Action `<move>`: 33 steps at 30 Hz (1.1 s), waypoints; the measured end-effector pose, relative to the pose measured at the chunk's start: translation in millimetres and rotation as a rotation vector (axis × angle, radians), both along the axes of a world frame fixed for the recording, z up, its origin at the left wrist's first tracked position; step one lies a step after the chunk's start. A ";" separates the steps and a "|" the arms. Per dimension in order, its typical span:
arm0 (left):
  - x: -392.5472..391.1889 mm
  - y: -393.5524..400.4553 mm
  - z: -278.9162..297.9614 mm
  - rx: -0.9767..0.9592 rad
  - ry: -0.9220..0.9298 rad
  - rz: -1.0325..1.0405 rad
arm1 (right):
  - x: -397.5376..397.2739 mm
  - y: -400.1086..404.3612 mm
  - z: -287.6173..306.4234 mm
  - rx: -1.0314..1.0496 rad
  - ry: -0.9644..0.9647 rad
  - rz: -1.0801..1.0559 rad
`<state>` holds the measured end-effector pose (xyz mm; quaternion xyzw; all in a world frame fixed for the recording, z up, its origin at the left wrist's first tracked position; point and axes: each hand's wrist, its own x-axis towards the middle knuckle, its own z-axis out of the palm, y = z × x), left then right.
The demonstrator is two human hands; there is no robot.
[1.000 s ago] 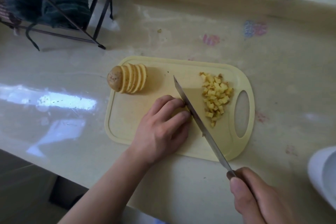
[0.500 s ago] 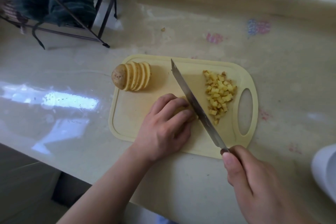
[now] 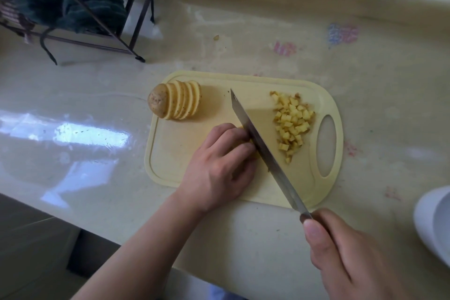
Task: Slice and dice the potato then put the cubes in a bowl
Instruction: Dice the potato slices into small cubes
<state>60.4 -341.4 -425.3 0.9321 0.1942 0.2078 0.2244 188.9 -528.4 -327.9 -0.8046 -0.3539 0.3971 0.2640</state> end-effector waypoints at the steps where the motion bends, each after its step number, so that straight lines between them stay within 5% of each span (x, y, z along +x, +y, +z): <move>1: -0.1 0.2 -0.4 -0.001 0.000 0.000 | -1.3 -2.6 1.9 -0.012 0.035 -0.013; 5: 0.3 0.2 -0.4 -0.002 -0.002 -0.003 | 1.7 -11.7 1.2 -0.008 -0.193 0.140; 10: 1.1 1.1 1.1 -0.023 -0.021 -0.011 | -0.5 5.6 -10.1 -0.026 -0.036 0.101; 33: -4.2 -8.7 0.6 0.022 -0.056 0.050 | 0.6 9.5 -8.3 0.074 -0.063 0.081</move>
